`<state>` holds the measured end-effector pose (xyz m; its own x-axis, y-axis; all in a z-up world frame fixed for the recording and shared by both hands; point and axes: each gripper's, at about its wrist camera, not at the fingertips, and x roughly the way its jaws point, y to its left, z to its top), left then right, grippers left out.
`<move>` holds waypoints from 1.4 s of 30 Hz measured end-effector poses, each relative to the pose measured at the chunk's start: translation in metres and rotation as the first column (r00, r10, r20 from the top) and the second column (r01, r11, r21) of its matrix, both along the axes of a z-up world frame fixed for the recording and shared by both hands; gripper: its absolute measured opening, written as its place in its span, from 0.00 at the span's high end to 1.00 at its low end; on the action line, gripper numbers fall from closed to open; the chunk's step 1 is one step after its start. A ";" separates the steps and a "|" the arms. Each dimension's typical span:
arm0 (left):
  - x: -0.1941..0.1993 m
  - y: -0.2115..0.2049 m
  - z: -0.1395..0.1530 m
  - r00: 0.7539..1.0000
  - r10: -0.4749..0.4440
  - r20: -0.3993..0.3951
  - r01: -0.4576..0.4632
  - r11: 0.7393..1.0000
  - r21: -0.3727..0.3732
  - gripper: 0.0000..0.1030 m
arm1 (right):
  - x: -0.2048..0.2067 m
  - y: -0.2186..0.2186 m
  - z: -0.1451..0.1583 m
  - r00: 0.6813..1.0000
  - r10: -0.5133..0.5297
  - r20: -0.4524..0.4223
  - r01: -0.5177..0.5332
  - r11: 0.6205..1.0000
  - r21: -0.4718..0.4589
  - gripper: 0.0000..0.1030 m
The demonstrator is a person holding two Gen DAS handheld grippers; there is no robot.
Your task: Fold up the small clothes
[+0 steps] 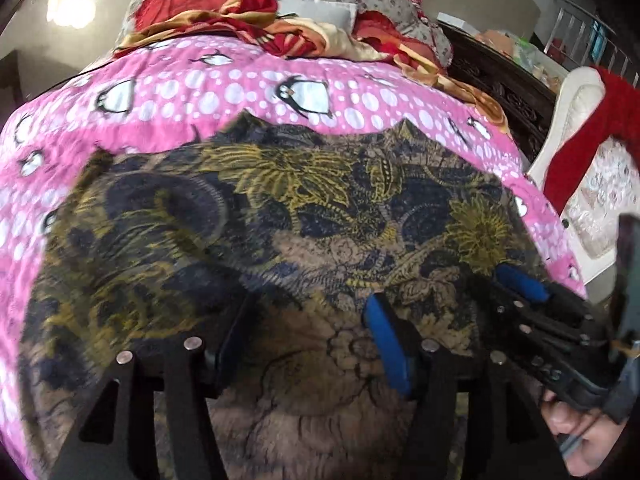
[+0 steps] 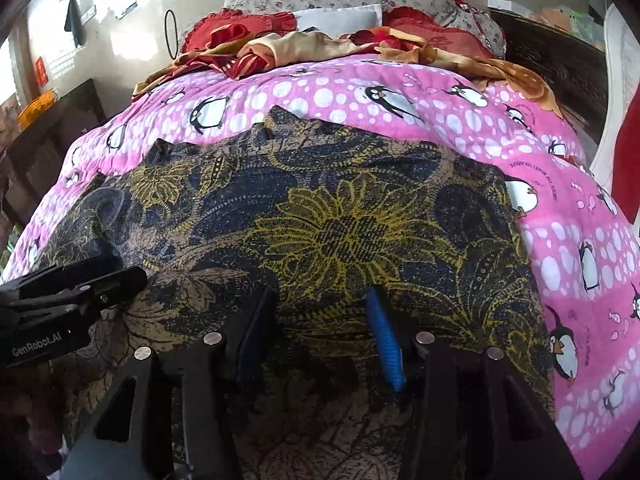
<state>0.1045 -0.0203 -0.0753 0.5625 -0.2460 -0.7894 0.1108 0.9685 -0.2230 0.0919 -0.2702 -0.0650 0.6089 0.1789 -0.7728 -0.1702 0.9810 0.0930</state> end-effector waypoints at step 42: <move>-0.127 0.166 -0.027 0.944 0.299 -0.142 -0.326 0.764 -0.557 0.68 | 0.014 0.047 -0.001 0.997 0.069 0.045 -0.067 0.996 -0.059 0.49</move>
